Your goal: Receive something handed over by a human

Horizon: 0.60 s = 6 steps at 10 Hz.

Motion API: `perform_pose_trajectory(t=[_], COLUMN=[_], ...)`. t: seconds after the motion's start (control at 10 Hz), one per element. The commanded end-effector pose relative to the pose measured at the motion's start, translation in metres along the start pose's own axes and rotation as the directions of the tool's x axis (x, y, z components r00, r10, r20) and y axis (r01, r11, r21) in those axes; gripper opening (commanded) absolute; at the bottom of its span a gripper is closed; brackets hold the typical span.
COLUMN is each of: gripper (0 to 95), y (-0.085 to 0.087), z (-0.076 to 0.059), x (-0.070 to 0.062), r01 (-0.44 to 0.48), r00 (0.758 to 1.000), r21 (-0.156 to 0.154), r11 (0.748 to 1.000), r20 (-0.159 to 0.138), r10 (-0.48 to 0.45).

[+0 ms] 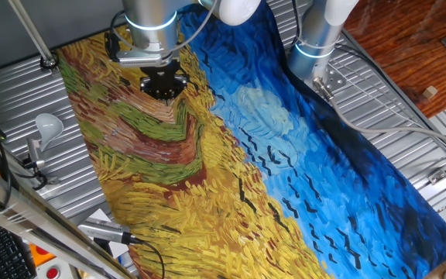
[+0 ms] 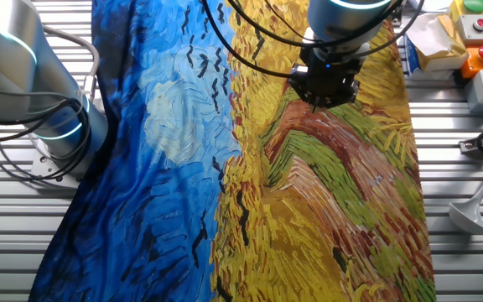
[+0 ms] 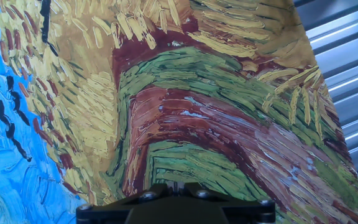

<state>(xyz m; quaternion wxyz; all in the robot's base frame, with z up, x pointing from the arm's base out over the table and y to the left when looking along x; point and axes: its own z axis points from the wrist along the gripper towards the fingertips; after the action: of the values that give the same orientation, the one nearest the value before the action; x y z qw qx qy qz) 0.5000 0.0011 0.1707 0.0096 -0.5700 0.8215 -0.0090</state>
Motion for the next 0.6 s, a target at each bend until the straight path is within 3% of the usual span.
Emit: perform_pose_trajectory(t=[0.1, 0.6], gripper=[95.0, 95.0], y=[-0.0002, -0.0002], z=[0.0002, 0.0002], x=[0.0000, 0.0000], r01=[-0.126, -0.081], r00=[0.992, 0.997], r21=[-0.017, -0.005], r11=[0.992, 0.997], r20=[0.018, 0.000], r10=[0.126, 0.081])
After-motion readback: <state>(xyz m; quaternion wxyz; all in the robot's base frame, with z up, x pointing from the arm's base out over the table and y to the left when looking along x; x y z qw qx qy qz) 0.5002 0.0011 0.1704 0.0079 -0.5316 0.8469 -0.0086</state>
